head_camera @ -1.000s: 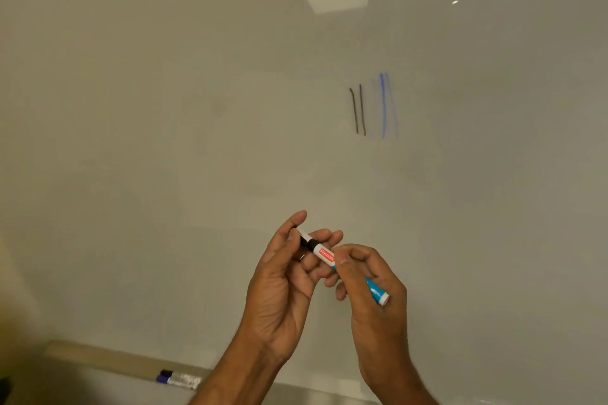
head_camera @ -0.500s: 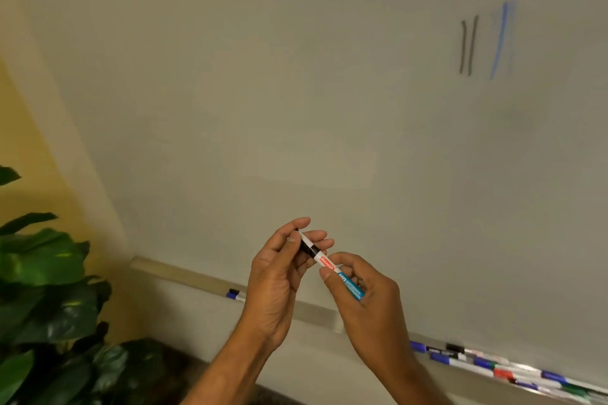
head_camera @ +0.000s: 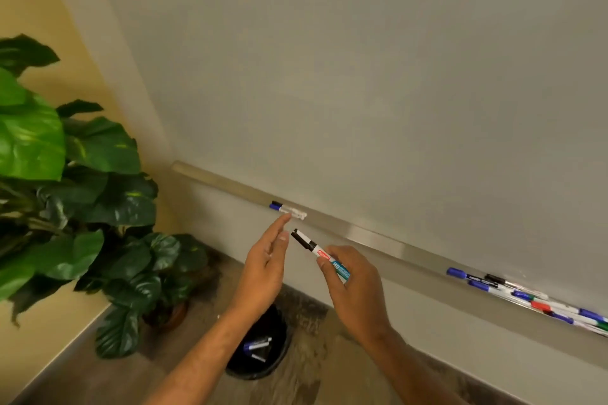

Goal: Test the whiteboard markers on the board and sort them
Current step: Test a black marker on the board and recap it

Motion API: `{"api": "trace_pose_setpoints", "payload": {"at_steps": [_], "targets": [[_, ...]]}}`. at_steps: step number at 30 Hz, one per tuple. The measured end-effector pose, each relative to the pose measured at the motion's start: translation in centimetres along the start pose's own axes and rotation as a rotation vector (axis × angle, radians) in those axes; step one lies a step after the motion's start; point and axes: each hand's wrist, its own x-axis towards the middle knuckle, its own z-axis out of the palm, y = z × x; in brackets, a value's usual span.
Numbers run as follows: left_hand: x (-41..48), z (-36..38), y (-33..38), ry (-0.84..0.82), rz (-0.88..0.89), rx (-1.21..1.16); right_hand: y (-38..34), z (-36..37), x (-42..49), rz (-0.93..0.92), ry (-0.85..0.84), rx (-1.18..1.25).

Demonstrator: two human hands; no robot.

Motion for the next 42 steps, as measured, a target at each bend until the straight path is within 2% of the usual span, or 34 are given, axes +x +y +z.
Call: {"api": "trace_pose_setpoints", "payload": {"at_steps": [3,7,11,16,27,42], "targets": [[-0.8,-1.6,-4.0,0.069,-0.028,0.165,2.1,2.5,-0.9,-0.002,-0.032,-0.037],[-2.7,-3.4,-10.8,0.135,0.002,0.497,6.2,6.3,-2.0,-0.051,-0.114,-0.139],[-4.5,-4.9,-16.4,0.123,-0.016,0.728,9.5,10.1,-3.6,-0.133,-0.204,-0.248],[-5.6,-6.1,-21.7,0.067,-0.048,0.884,12.7,15.6,-5.0,-0.185,-0.314,-0.334],[-5.0,-8.6,-30.4,0.041,-0.095,0.976,18.5,25.7,-6.8,-0.239,-0.434,-0.497],[-3.8,-10.0,-37.1,0.101,-0.101,0.869,21.7,36.3,-5.3,-0.227,-0.56,-0.618]]}}
